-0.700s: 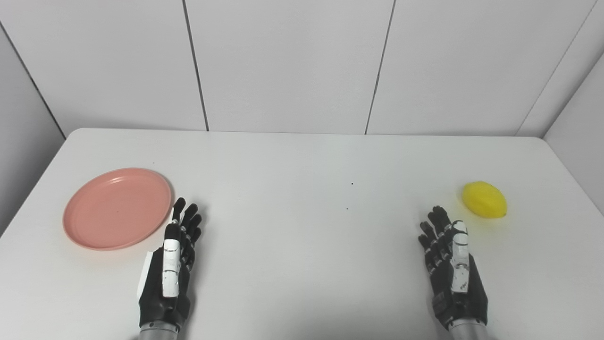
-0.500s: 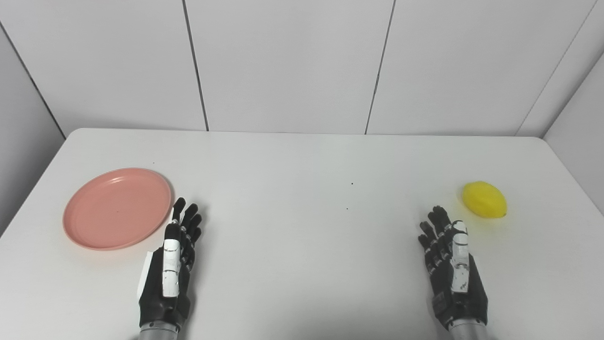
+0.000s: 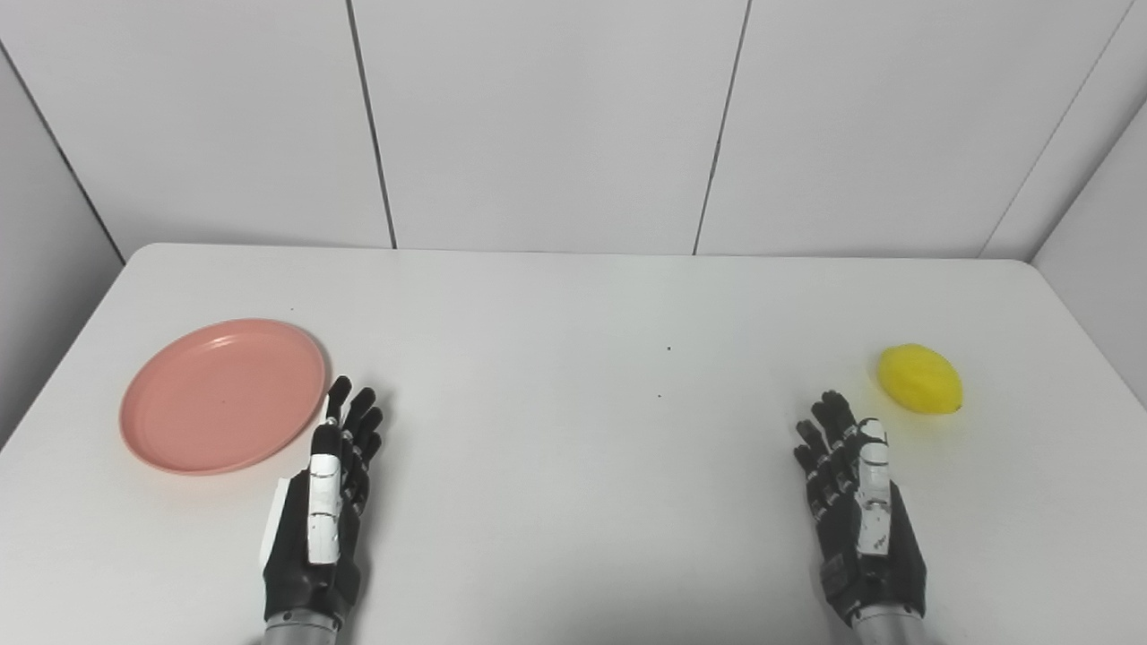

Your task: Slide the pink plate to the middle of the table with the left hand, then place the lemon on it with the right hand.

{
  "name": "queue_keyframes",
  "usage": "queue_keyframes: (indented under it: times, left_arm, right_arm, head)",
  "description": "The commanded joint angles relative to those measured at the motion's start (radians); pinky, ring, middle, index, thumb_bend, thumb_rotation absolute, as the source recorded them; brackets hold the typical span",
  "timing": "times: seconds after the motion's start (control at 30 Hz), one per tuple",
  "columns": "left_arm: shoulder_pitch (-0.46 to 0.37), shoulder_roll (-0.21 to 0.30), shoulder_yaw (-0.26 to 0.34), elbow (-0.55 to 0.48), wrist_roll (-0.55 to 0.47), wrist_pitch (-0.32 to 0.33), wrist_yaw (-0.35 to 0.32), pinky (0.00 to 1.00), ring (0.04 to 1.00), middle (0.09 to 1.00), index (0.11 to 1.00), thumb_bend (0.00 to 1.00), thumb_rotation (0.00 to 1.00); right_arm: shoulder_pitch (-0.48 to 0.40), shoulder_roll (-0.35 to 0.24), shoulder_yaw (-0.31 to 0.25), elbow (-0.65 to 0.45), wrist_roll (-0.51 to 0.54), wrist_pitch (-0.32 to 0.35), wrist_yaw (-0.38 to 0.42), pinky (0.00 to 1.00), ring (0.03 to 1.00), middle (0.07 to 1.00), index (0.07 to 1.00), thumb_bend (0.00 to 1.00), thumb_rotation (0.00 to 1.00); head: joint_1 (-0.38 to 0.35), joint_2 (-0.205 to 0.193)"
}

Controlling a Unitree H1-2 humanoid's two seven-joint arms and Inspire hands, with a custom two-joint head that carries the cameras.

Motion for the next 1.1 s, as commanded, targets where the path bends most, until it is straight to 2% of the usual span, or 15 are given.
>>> queue_keyframes:
  times: [0.0,0.4,0.67,1.07]
  left_arm:
    - [0.059,0.039,-0.005,-0.016,0.002,-0.012,-0.012,1.0,0.972,0.971,0.991,0.7,1.0]
    - [0.054,0.03,-0.018,0.008,0.004,-0.028,-0.009,1.0,0.978,0.974,0.992,0.69,1.0]
    - [0.037,0.01,-0.039,0.061,0.026,-0.062,0.007,1.0,0.978,0.97,0.987,0.73,1.0]
    - [0.018,-0.012,-0.065,0.139,0.054,-0.129,0.034,1.0,0.972,0.965,0.985,0.7,1.0]
  right_arm:
    - [-0.008,0.004,-0.004,-0.011,0.013,-0.039,0.008,1.0,0.952,0.951,0.92,0.77,0.94]
    - [-0.013,-0.011,-0.016,0.016,0.032,-0.053,0.023,1.0,0.961,0.961,0.932,0.75,0.96]
    - [-0.022,-0.042,-0.044,0.064,0.084,-0.072,0.058,1.0,0.977,0.977,0.957,0.74,0.99]
    - [-0.039,-0.067,-0.073,0.15,0.116,-0.125,0.1,1.0,0.987,0.979,0.961,0.73,0.99]
  head:
    - [0.003,-0.004]
    - [0.027,-0.024]
    - [0.088,-0.058]
    - [0.166,-0.119]
